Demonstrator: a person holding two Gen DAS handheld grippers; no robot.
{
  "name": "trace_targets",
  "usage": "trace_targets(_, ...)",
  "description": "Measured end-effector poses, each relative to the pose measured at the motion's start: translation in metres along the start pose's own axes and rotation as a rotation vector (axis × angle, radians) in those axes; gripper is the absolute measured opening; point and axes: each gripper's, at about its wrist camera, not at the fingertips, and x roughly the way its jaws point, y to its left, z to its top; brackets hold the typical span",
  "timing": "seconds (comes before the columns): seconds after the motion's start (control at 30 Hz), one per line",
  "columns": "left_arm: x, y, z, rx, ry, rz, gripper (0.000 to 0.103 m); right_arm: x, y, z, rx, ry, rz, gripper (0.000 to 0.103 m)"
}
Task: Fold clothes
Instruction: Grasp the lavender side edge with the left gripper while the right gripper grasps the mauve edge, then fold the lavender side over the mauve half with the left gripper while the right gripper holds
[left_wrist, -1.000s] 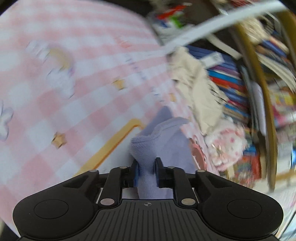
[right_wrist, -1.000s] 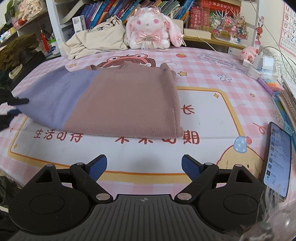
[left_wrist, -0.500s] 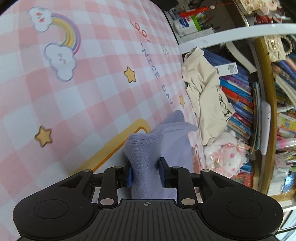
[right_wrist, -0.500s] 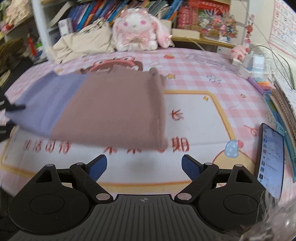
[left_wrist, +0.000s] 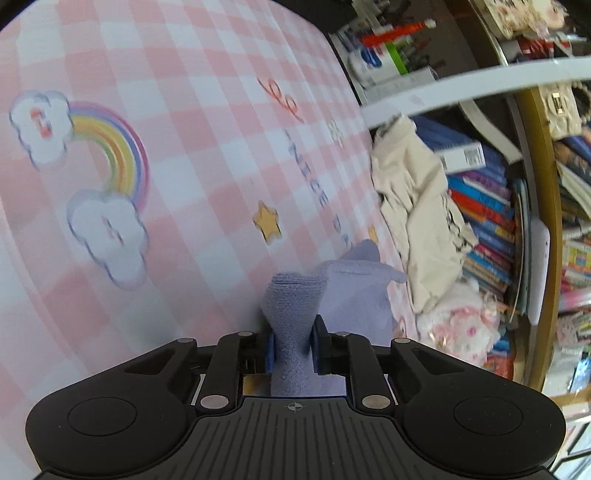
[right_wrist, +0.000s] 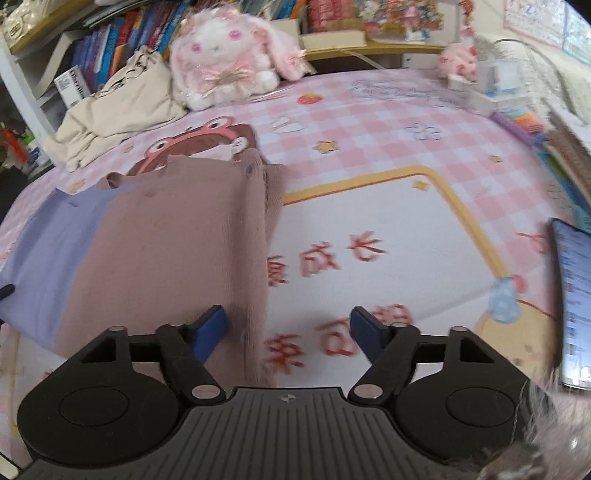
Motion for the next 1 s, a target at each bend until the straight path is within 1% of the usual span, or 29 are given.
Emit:
trace_targets(0.03,-0.002,0.003,0.004,-0.006,-0.007,0.001,0.017,0.003,0.005,0.002,-0.007,0.002,0.011,0.065)
trace_targets(0.1,-0.006,0.010,0.013,-0.021,-0.025,0.000,0.017,0.008,0.017,0.006,-0.030,0.004,0.025,0.063)
trace_targets(0.2,-0.012,0.018,0.024,-0.040,-0.052,0.000,0.017,0.016,0.034,0.012,-0.069,0.003,0.040,0.063)
trace_targets(0.3,-0.020,0.025,0.032,-0.053,-0.079,0.008,0.017,0.023,0.044,0.018,-0.078,0.005,0.070,0.061)
trace_targets(0.4,-0.027,0.029,0.036,-0.060,-0.104,0.017,0.017,0.028,0.053,0.024,-0.091,0.003,0.111,0.049)
trace_targets(0.43,-0.029,0.031,0.038,-0.062,-0.113,0.020,0.017,0.030,0.055,0.026,-0.101,0.007,0.131,0.042)
trace_targets(0.47,-0.032,0.033,0.039,-0.065,-0.121,0.023,0.017,0.032,0.058,0.028,-0.112,0.010,0.150,0.037)
trace_targets(0.53,-0.034,0.031,0.039,-0.050,-0.130,0.040,0.017,0.035,0.065,0.030,-0.150,0.014,0.181,0.022)
trace_targets(0.57,-0.036,0.029,0.038,-0.041,-0.134,0.048,0.017,0.036,0.067,0.032,-0.171,0.015,0.193,0.017)
trace_targets(0.7,-0.039,0.024,0.032,-0.022,-0.159,0.057,0.016,0.043,0.068,0.039,-0.229,0.034,0.241,0.015)
trace_targets(0.77,-0.044,0.015,0.028,0.007,-0.183,0.046,0.015,0.048,0.063,0.042,-0.242,0.054,0.275,0.015)
trace_targets(0.8,-0.048,0.008,0.025,0.031,-0.196,0.036,0.013,0.050,0.061,0.043,-0.247,0.062,0.291,0.015)
trace_targets(0.87,-0.055,-0.006,0.019,0.080,-0.224,0.014,0.013,0.052,0.058,0.045,-0.259,0.075,0.317,0.015)
trace_targets(1.0,-0.071,-0.044,0.005,0.215,-0.261,-0.016,0.013,0.056,0.053,0.047,-0.285,0.089,0.364,0.015)
